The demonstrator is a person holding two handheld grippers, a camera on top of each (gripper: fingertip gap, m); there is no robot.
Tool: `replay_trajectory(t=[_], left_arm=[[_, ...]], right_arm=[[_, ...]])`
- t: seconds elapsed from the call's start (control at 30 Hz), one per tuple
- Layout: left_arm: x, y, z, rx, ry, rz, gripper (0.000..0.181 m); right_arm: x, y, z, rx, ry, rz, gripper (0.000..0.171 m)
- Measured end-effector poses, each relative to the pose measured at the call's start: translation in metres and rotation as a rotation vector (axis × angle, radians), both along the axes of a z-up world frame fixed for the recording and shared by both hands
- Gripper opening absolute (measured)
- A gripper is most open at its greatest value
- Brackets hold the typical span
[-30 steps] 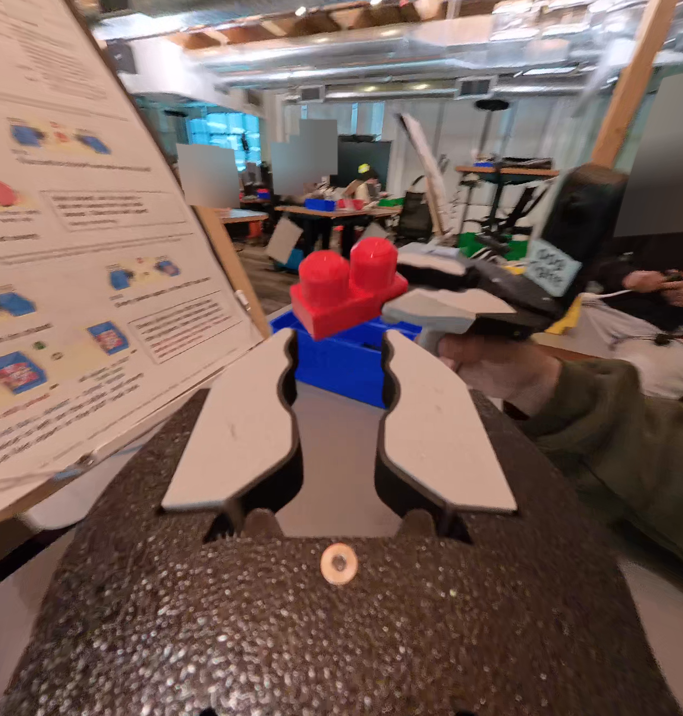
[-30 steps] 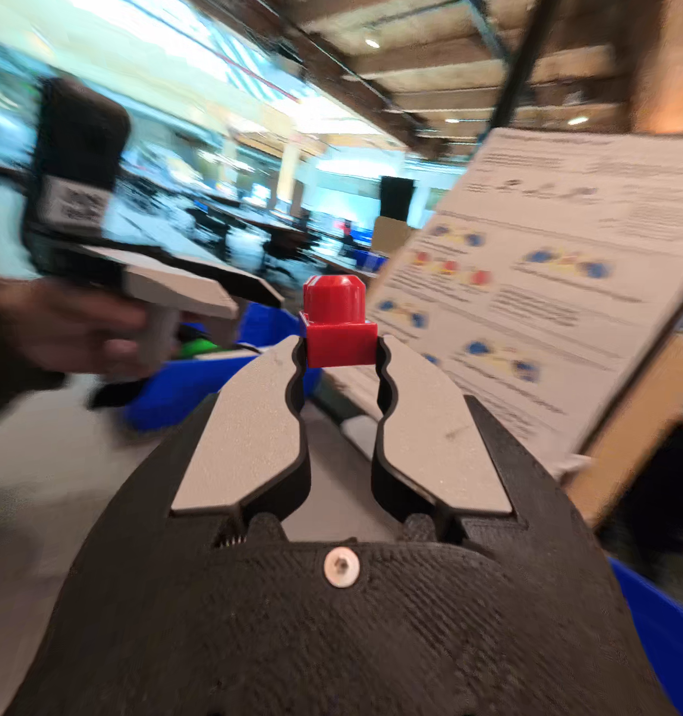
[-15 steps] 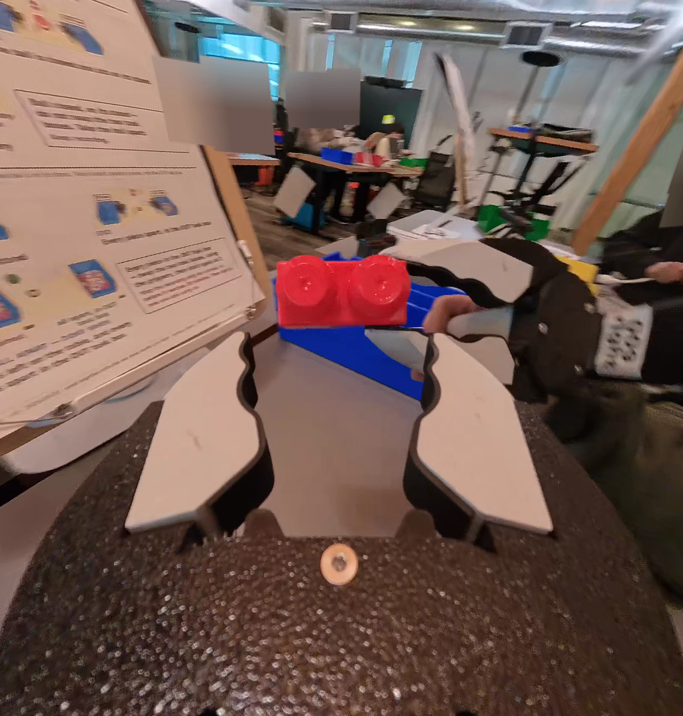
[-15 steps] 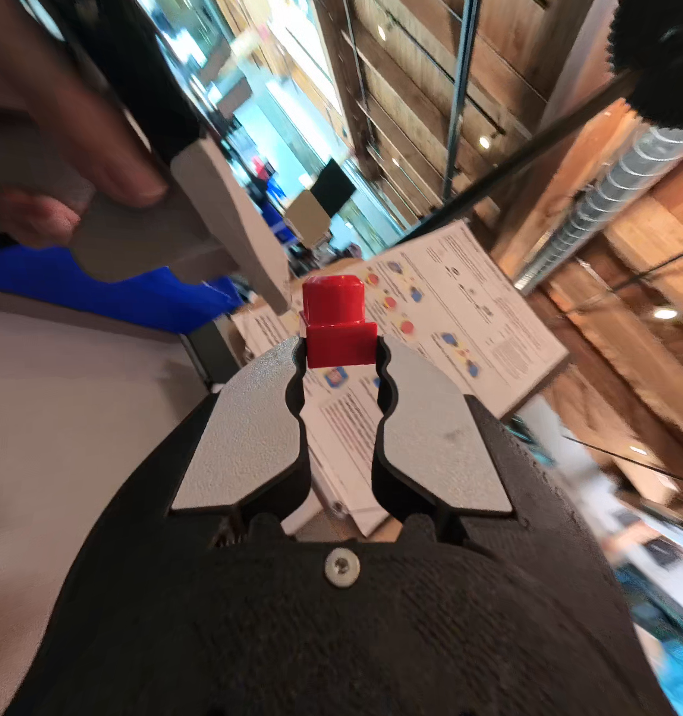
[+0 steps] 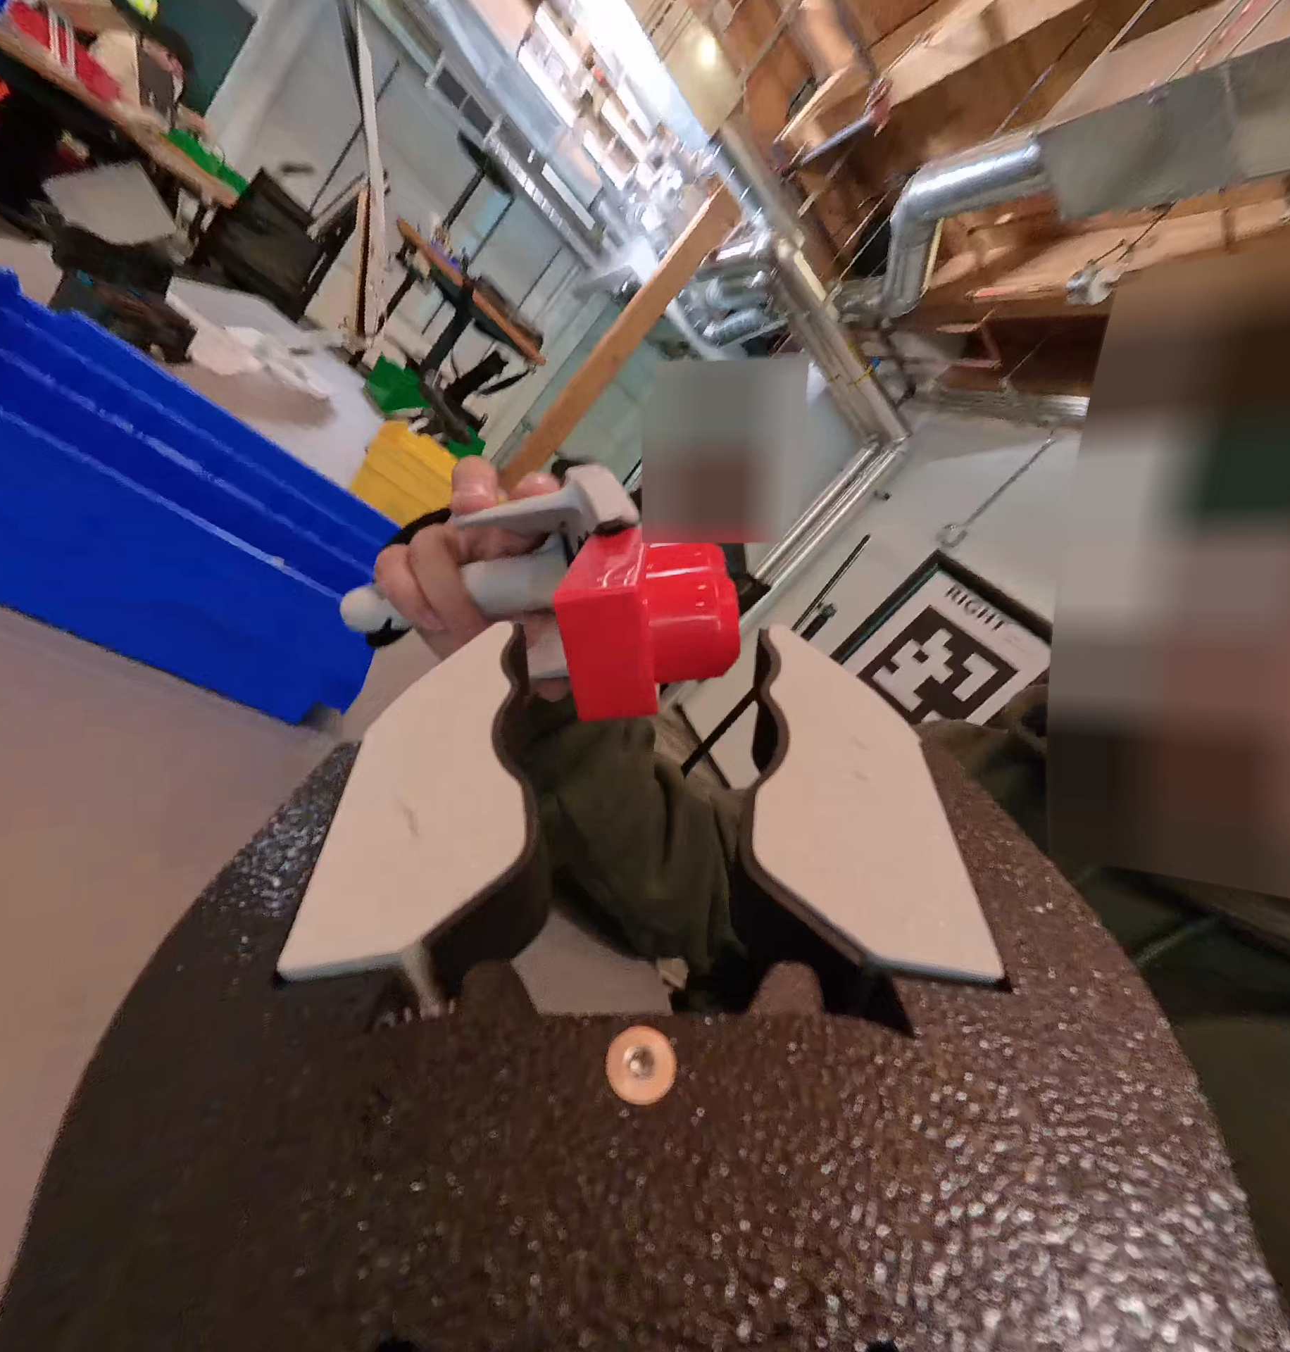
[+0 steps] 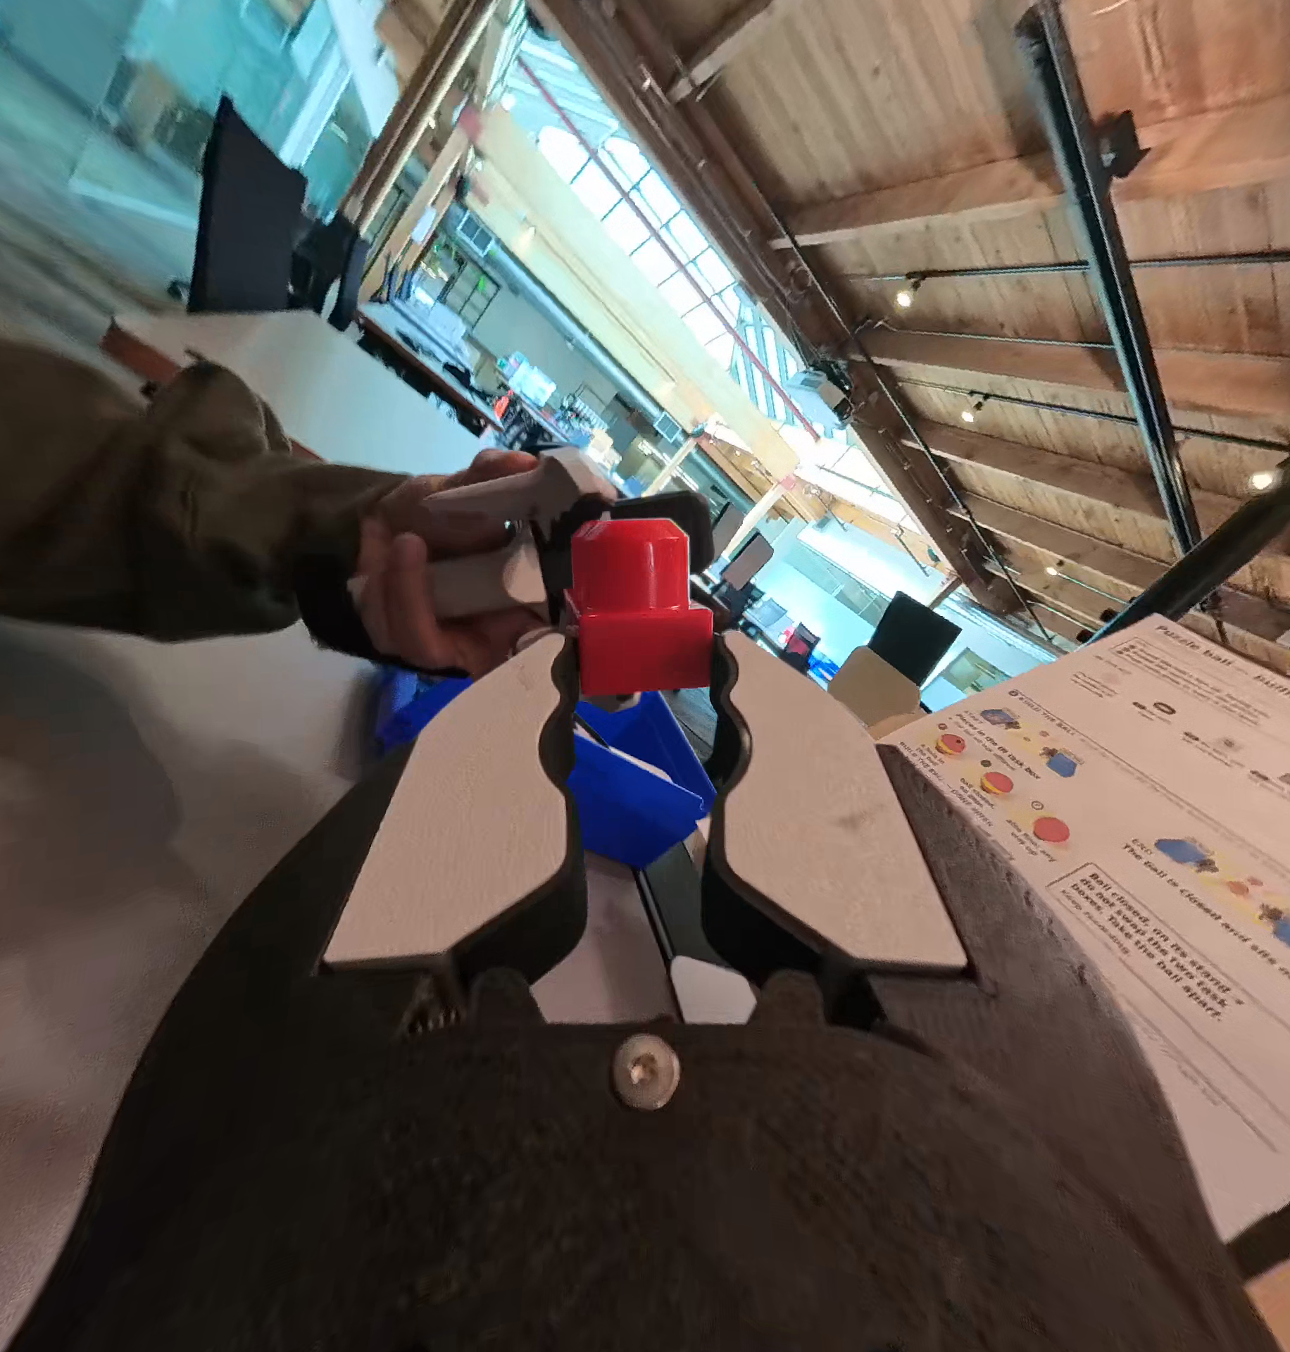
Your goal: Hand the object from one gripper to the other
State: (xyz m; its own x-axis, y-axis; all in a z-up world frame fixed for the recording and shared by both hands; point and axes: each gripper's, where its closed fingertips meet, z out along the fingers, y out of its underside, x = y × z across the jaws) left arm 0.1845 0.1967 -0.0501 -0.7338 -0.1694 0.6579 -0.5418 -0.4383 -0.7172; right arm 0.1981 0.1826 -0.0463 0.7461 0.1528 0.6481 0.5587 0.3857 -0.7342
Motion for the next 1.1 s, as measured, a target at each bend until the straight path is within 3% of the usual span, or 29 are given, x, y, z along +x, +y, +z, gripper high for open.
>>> replay_trajectory(t=[0.1, 0.17, 0.33, 0.43, 0.53, 0.63, 0.73, 0.87, 0.93, 1.1], left_arm=[[-0.002, -0.008, -0.008, 0.058, 0.02, -0.028, 0.058], [0.003, -0.006, -0.009, 0.046, 0.033, -0.004, 0.048], [0.013, 0.006, -0.014, 0.086, -0.034, 0.085, 0.046], [0.02, 0.021, -0.011, 0.19, -0.189, 0.248, 0.045], [0.012, 0.031, 0.009, 0.285, -0.436, 0.383, 0.045], [-0.001, 0.03, 0.015, 0.449, -0.712, 0.459, 0.045], [-0.004, 0.026, 0.005, 0.642, -0.871, 0.489, 0.045], [-0.005, 0.019, -0.004, 0.755, -0.973, 0.488, 0.045], [-0.001, 0.017, -0.012, 0.818, -0.99, 0.484, 0.045], [0.004, 0.013, -0.019, 0.875, -0.978, 0.481, 0.045]], right_arm=[[-0.003, 0.004, -0.007, -0.034, -0.061, -0.021, 0.035], [-0.001, 0.009, -0.016, -0.076, -0.11, -0.058, 0.034], [0.01, 0.02, -0.026, -0.161, -0.052, -0.129, 0.039], [0.018, 0.023, -0.022, -0.224, 0.231, -0.07, 0.053], [0.021, 0.026, -0.008, -0.315, 0.709, 0.113, 0.078], [0.01, 0.028, -0.004, -0.489, 1.126, 0.387, 0.079], [-0.002, 0.026, -0.001, -0.592, 1.301, 0.597, 0.066], [-0.006, 0.03, -0.011, -0.656, 1.312, 0.581, 0.057], [-0.006, 0.031, -0.016, -0.67, 1.284, 0.55, 0.037], [-0.005, 0.031, -0.02, -0.657, 1.197, 0.494, 0.037]])
